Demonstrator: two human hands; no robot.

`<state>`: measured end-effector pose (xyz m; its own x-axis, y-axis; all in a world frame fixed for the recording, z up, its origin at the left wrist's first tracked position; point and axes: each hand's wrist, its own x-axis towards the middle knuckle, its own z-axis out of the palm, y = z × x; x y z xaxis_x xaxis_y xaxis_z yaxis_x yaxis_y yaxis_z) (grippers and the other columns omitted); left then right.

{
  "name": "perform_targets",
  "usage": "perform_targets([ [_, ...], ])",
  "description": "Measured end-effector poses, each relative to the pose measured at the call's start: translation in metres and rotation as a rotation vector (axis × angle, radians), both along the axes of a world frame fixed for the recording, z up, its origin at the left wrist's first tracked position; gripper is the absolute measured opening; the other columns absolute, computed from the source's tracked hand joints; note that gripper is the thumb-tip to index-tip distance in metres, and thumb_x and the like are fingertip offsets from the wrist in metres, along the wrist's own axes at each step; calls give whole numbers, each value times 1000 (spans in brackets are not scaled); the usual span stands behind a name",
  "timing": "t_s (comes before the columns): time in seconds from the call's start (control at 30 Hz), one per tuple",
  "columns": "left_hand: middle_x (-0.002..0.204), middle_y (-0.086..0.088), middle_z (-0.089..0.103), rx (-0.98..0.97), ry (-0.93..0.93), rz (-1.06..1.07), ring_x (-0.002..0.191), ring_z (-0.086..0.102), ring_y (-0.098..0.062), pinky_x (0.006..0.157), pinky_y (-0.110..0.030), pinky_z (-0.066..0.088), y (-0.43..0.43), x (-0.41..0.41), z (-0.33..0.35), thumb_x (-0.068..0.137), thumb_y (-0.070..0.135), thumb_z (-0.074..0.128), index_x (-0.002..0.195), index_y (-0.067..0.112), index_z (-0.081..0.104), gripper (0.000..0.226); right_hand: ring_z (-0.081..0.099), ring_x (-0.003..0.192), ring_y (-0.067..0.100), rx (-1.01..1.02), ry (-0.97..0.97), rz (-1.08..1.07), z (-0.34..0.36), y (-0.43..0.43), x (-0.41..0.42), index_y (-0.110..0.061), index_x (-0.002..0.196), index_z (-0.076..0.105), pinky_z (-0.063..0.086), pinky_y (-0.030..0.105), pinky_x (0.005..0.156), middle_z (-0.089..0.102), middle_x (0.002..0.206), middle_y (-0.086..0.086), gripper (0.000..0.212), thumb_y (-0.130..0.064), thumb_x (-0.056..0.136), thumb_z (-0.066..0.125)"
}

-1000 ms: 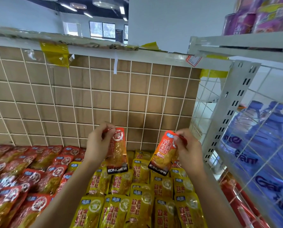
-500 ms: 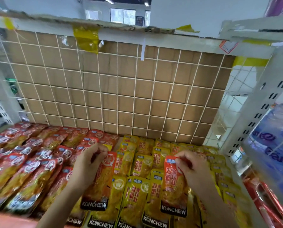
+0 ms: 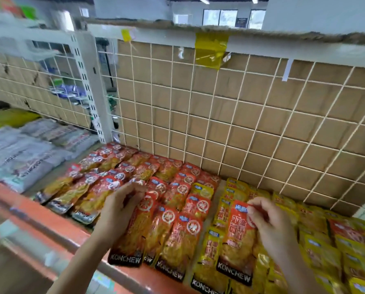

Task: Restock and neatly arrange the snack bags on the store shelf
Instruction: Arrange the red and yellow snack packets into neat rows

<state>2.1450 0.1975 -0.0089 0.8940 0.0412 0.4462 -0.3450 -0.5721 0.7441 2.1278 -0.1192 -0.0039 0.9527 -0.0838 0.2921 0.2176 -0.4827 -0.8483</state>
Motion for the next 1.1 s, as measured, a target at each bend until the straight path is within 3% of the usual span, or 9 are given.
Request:
perform_targets([
  [0.07,87,22,63,9,-4,23,76,58,7,66,-5,40,18,6,1,86,4,61,83,40,55,37,52,58,6,4,-24,6,3,19,7,-28,78,56,39,19,55,60,64,-13,25,-5,88,57],
  [0.23,85,18,63,2,13,-10,76,57,5,67,-6,39,59,26,3,86,1,59,83,34,56,33,50,56,10,-33,-6,-9,1,63,25,-32,78,55,42,33,61,58,65,-7,25,-11,90,57],
  [0.4,89,22,62,42,54,-32,80,58,5,66,-5,39,95,49,-6,87,1,59,80,25,59,25,47,53,6,14,25,-5,0,105,35,-20,75,54,39,23,55,56,61,-7,22,-4,90,55],
  [0.53,92,25,61,71,75,-69,82,57,8,67,-5,39,116,67,-14,86,-1,59,82,20,61,21,47,52,5,-5,62,-63,-8,130,40,-23,74,54,39,23,54,56,60,-9,24,-6,90,55],
  [0.73,91,20,63,126,108,-194,84,56,8,68,-6,41,131,92,-16,87,4,59,80,22,59,20,53,56,1,-129,143,-178,-14,160,37,-28,72,54,39,15,52,57,56,-5,26,-8,88,59],
  [0.83,82,19,61,215,113,-248,86,55,7,68,-8,42,136,104,-18,88,5,59,84,18,62,13,56,60,3,-269,191,-242,-21,171,36,-38,72,49,47,24,62,58,62,-10,29,-16,88,61],
  [0.87,85,21,60,243,106,-262,84,55,7,68,-7,42,138,106,-18,88,6,59,86,16,63,11,56,63,2,-312,204,-258,-22,175,35,-39,73,48,47,27,65,58,65,-13,28,-19,88,60],
  [0.97,88,26,56,275,90,-281,79,54,9,66,-7,40,146,111,-16,88,9,58,89,19,63,12,52,67,-3,-432,225,-298,-25,186,32,-36,80,47,38,13,59,56,72,-17,18,-25,91,56],
  [1.1,86,14,63,301,56,-300,77,59,-4,64,-20,47,157,116,-16,87,6,61,88,20,63,14,52,74,0,-528,210,-387,-31,198,34,-31,88,50,43,16,61,55,83,-16,5,-29,93,52],
])
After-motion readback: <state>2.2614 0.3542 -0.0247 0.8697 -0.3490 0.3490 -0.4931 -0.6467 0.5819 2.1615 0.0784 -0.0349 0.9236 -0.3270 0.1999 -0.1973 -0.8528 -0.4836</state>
